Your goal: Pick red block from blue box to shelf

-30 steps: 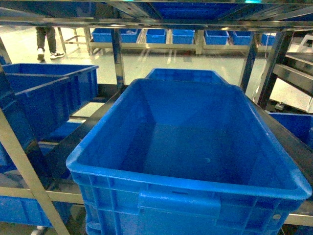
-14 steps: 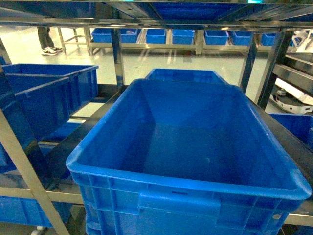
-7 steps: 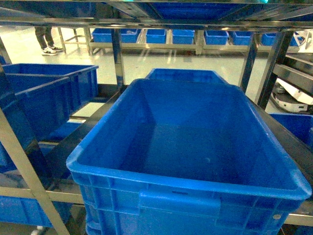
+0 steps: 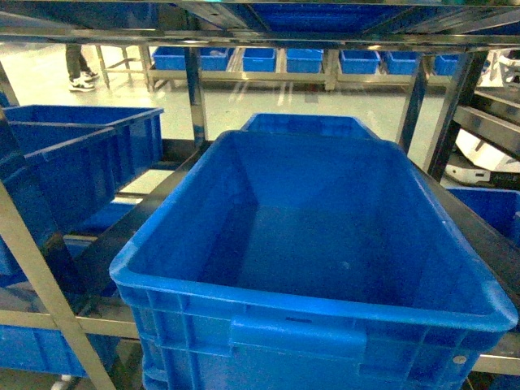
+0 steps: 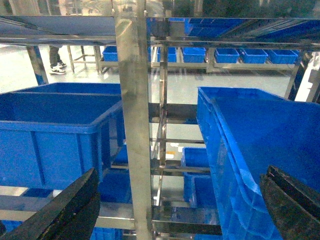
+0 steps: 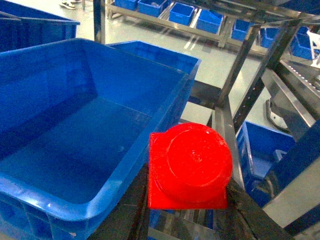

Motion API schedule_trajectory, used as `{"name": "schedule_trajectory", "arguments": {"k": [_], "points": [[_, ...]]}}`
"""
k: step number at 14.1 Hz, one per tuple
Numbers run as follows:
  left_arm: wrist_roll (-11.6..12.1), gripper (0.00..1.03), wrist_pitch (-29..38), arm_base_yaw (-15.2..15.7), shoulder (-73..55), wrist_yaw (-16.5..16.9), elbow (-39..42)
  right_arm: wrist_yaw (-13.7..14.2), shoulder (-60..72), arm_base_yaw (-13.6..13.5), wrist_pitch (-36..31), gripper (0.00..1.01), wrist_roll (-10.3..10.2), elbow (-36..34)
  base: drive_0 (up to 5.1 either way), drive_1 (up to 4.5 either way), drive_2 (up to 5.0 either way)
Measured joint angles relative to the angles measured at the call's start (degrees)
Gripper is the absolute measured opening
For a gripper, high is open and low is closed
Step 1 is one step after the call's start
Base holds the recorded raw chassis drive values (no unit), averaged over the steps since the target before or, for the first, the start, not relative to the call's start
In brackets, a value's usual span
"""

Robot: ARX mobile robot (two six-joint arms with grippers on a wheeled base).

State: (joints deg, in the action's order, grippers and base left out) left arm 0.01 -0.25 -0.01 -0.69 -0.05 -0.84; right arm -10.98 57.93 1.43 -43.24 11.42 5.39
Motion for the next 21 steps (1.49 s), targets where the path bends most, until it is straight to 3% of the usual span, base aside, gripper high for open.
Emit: {"name": "schedule_trajectory", "arguments": {"k": [3,9,15,21], "points": [[0.00,0.98,0.02,0.00,0.00,0.00,0.00,0.83,7.50,-3.34,-3.74,0.28,0.26,3.41,0.0,0.00,0.0],[0.00,0.98,0.00,0.00,0.00,0.00,0.00,2.16,22.91,-6.73,-8.09,0.28,0.87,12.15,0.0,0.00,0.0],[0.00,0.98,0.00,0.00,0.00,0.02,0.00,5.05,32.06,-14.27,-9.68,0.28,1.75,17.59,0.0,0.00,0.0],[0.00,0.98,0.00,0.00,0.00,0.02,0.00,4.92,44.26,-15.41,-7.67,0.28,3.48,28.87,0.0,0.00,0.0]]}}
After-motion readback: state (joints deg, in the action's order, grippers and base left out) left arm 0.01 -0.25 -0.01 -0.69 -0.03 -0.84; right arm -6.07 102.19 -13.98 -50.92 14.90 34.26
